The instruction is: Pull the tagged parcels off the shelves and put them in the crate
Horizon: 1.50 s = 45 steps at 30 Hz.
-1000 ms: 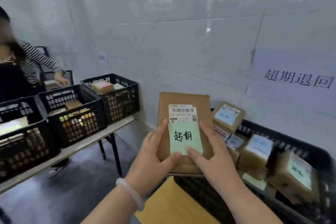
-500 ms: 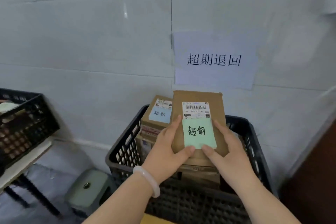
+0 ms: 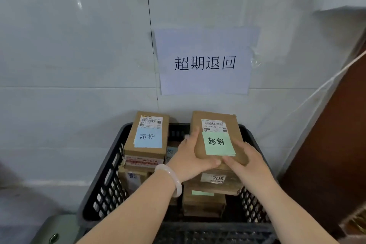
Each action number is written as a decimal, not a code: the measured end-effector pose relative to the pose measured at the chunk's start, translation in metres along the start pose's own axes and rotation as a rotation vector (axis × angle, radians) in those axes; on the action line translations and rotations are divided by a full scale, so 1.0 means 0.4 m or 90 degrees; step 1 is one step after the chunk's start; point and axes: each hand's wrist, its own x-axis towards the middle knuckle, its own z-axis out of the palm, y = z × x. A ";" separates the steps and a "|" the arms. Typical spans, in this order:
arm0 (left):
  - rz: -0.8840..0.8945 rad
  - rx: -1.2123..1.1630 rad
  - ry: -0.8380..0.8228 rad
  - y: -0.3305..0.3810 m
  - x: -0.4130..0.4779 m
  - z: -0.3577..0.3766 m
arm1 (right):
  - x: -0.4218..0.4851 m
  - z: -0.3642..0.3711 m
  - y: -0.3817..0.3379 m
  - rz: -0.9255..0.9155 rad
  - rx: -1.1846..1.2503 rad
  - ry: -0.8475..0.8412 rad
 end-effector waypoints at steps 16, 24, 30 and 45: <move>0.003 0.136 0.017 -0.029 0.091 0.038 | 0.098 -0.030 0.056 0.019 -0.084 -0.043; 0.086 0.287 0.093 -0.007 0.008 0.004 | 0.055 -0.068 -0.015 -0.140 -0.280 -0.098; 0.104 0.512 0.278 -0.014 -0.152 -0.063 | 0.000 0.002 -0.101 -0.372 -0.410 -0.190; -0.456 0.597 0.653 -0.229 -1.037 -0.010 | -0.479 0.499 -0.285 -0.871 -0.214 -0.632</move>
